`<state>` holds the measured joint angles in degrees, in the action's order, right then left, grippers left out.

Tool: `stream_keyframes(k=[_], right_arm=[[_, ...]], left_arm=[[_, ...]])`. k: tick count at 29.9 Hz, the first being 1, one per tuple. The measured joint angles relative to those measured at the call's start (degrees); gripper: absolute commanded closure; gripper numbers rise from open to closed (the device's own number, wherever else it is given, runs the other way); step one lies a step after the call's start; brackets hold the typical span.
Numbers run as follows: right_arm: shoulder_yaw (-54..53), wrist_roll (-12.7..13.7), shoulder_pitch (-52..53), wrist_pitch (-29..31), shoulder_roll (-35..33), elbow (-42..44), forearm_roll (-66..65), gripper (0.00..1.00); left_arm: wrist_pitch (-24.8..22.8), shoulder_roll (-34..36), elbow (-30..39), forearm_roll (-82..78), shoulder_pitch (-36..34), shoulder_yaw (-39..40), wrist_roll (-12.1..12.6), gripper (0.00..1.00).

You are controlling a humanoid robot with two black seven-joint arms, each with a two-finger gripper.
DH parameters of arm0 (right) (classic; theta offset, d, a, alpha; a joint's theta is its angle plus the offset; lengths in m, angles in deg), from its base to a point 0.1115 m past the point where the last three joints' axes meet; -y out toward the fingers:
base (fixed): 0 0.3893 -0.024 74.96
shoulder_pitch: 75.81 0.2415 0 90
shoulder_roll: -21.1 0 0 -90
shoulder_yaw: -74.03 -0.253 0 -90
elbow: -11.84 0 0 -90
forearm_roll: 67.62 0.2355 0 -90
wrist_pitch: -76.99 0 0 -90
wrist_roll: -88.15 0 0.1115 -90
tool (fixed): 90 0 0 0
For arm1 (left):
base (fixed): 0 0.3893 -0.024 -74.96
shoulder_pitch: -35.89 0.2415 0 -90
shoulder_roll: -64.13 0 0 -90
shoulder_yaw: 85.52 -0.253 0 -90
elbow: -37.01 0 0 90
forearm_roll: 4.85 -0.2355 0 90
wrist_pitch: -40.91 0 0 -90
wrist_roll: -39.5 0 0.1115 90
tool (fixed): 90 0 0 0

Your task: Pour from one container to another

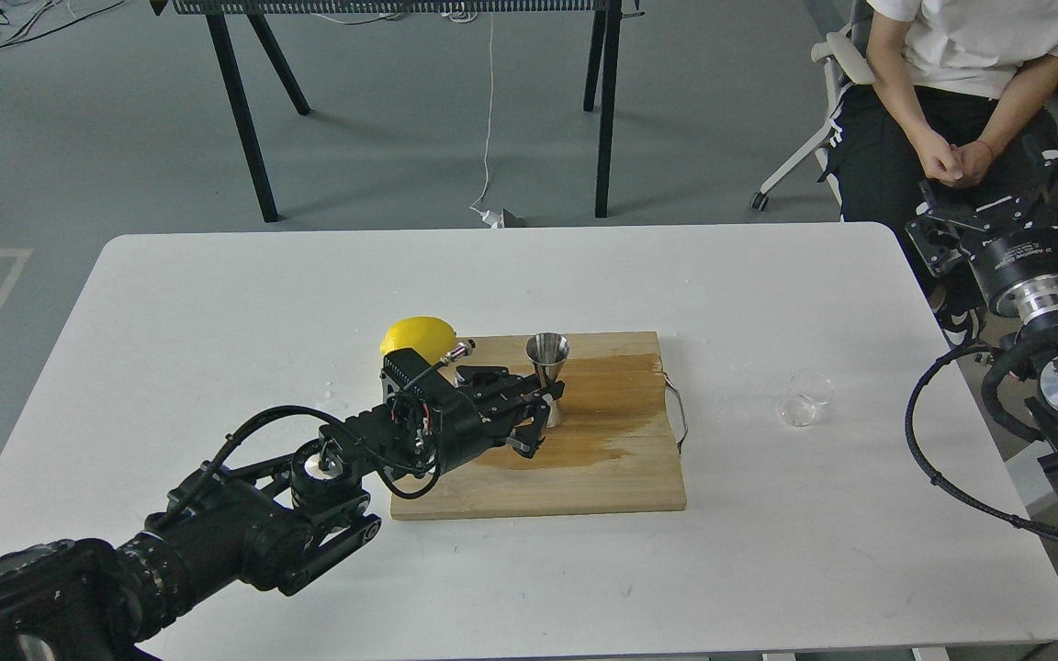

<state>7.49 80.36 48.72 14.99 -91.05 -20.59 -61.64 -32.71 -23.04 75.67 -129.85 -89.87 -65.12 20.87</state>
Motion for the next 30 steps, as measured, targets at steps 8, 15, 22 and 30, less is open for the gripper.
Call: stream_keyframes(k=[8,15,22,30], right_arm=[[0.0,0.0,0.0,0.0,0.0,0.0,0.0,0.00],[0.0,0.0,0.0,0.0,0.0,0.0,0.0,0.00],[0.1,0.0,0.0,0.0,0.0,0.0,0.0,0.00],[0.1,0.0,0.0,0.0,0.1,0.0,0.0,0.00]], left_arm=[[0.0,0.0,-0.7,0.0,-0.6,0.0,0.4,0.77],[0.0,-0.2,-0.8,0.0,-0.6,-0.1,0.4,0.64],[0.0,-0.2,-0.8,0.0,-0.5,-0.1,0.4,0.55],[-0.1,-0.5,-0.3,0.0,-0.1,-0.2,0.3,0.27]])
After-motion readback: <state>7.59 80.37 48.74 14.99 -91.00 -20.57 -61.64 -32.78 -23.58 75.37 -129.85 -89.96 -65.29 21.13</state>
